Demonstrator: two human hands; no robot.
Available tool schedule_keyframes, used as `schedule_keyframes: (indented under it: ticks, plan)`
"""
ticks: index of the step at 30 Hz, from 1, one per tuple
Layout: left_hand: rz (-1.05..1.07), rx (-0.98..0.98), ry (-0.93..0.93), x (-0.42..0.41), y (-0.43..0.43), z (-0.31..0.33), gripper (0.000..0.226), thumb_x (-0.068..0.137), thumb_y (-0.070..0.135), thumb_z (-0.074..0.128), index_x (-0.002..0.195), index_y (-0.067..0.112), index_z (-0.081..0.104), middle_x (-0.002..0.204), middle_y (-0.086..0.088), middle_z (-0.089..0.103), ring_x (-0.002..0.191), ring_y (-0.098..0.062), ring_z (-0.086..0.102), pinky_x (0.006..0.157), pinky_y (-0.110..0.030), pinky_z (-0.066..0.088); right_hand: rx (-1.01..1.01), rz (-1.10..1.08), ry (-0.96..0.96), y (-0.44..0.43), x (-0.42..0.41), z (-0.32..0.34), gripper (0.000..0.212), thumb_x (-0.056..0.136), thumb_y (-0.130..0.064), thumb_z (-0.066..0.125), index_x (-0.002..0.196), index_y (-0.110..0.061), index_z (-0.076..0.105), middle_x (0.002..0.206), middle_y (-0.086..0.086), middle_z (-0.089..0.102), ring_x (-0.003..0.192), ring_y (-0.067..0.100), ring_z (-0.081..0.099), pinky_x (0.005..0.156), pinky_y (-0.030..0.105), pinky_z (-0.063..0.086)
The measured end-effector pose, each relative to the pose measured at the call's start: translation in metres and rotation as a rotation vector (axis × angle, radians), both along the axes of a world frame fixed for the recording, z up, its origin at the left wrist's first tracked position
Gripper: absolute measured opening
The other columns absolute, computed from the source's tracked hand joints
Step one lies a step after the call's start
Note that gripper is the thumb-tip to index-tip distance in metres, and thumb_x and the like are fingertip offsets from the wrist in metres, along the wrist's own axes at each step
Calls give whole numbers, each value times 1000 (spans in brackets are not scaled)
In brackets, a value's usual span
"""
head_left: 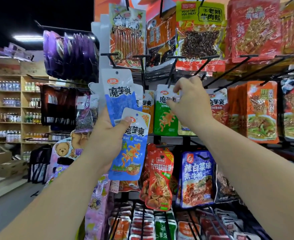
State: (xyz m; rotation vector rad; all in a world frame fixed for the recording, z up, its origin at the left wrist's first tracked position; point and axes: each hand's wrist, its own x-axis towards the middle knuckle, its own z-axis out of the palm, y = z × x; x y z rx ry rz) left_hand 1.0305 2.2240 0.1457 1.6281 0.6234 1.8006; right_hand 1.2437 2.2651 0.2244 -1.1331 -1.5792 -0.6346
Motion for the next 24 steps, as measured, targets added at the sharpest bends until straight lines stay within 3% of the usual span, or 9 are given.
schedule_keyframes:
  ticks: [2, 4, 6, 8, 14, 17, 20, 22, 24]
  plan:
    - [2, 4, 9, 0, 0, 1, 33, 108, 14, 54, 117, 45, 60, 114, 11, 78, 104, -19, 76, 78, -42, 64, -56, -100, -210, -1, 0, -6, 51, 85, -36, 82, 130, -23, 62, 142, 10, 44, 125, 31, 47, 103, 42, 45]
    - [0, -3, 6, 0, 1, 2, 33, 108, 14, 54, 118, 45, 60, 113, 11, 78, 100, -18, 77, 74, -41, 64, -162, -222, -405, 3, 1, -10, 73, 86, -48, 79, 150, -35, 48, 168, 10, 19, 154, 35, 18, 122, 54, 28]
    - [6, -6, 9, 0, 1, 2, 33, 108, 15, 54, 118, 45, 60, 113, 10, 78, 100, -18, 77, 76, -43, 63, -253, -308, -505, 8, 2, -11, 81, 91, -59, 68, 159, -42, 28, 174, 6, -4, 159, 34, -9, 126, 59, 7]
    - [4, -10, 7, 0, 1, 2, 32, 108, 15, 54, 120, 44, 61, 114, 9, 78, 98, -19, 78, 73, -43, 64, -335, -359, -545, 16, 4, -12, 85, 94, -64, 58, 163, -43, 12, 173, 4, -13, 157, 35, -18, 126, 62, -3]
    - [-2, -2, -10, 1, 1, 0, 32, 108, 14, 53, 127, 40, 60, 115, 9, 78, 101, -19, 77, 77, -44, 64, -451, -363, -541, 30, 1, -19, 82, 100, -66, 43, 164, -40, -2, 172, 2, -19, 157, 33, -21, 123, 66, -9]
    - [-10, -5, -13, 1, 0, 1, 32, 108, 14, 53, 125, 41, 59, 115, 11, 78, 101, -18, 77, 75, -40, 65, -349, -253, -444, 19, -5, -21, 65, 105, -55, 42, 162, -30, 26, 172, 9, 12, 159, 33, 4, 127, 58, 7]
    - [-11, -8, -40, 3, -5, 5, 33, 108, 12, 52, 127, 39, 58, 116, 11, 78, 103, -17, 76, 72, -34, 64, -134, 69, -137, -9, -18, -18, 42, 106, -47, 49, 125, -14, 67, 121, 8, 68, 116, 26, 59, 98, 42, 48]
    - [-10, -13, -105, 4, -7, 9, 32, 108, 9, 53, 133, 30, 58, 118, 3, 78, 103, -23, 77, 74, -41, 65, -201, 308, 63, -30, -30, -19, 40, 102, -49, 57, 94, -13, 73, 80, -2, 67, 76, 12, 61, 69, 31, 47]
    - [-6, -1, -190, 3, -11, 12, 29, 107, 7, 55, 131, 23, 58, 116, -3, 78, 101, -28, 77, 76, -47, 65, -346, 455, 153, -45, -43, -26, 46, 96, -56, 65, 82, -13, 73, 63, 1, 61, 56, 8, 53, 54, 24, 41]
